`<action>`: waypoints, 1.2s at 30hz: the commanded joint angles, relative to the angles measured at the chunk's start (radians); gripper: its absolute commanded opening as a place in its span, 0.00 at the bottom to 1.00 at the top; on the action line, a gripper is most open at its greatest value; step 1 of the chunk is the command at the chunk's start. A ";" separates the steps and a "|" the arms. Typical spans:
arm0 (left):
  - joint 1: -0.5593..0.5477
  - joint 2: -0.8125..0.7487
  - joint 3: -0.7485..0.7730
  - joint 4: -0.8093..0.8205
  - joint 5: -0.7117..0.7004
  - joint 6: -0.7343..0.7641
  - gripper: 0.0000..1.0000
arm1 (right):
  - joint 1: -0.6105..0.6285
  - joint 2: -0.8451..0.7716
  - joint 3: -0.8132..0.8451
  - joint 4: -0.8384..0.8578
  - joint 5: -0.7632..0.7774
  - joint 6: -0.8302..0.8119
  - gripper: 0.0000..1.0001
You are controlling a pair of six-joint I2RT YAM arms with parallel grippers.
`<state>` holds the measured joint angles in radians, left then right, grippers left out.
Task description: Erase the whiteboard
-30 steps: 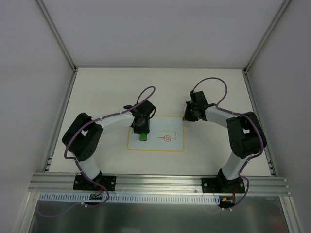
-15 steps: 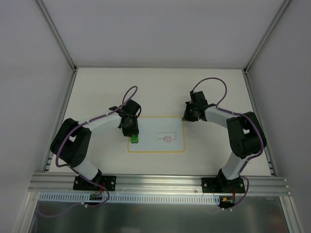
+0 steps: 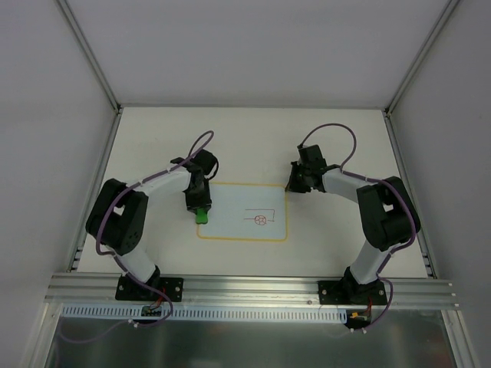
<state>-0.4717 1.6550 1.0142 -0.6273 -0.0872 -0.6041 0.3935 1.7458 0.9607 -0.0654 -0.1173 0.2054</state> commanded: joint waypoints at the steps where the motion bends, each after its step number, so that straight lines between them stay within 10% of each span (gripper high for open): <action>1: -0.053 0.080 0.053 -0.060 -0.034 0.063 0.00 | -0.005 0.009 -0.027 -0.051 0.041 -0.011 0.00; 21: -0.430 0.477 0.518 0.003 0.190 -0.008 0.00 | -0.004 -0.005 -0.039 -0.051 0.042 -0.003 0.00; 36: -0.229 0.223 0.107 -0.055 -0.046 -0.039 0.00 | -0.004 -0.014 -0.036 -0.057 0.062 -0.006 0.00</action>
<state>-0.7559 1.8637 1.2343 -0.5278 0.0029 -0.6491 0.3923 1.7397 0.9512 -0.0563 -0.1116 0.2066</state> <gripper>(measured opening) 0.307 0.006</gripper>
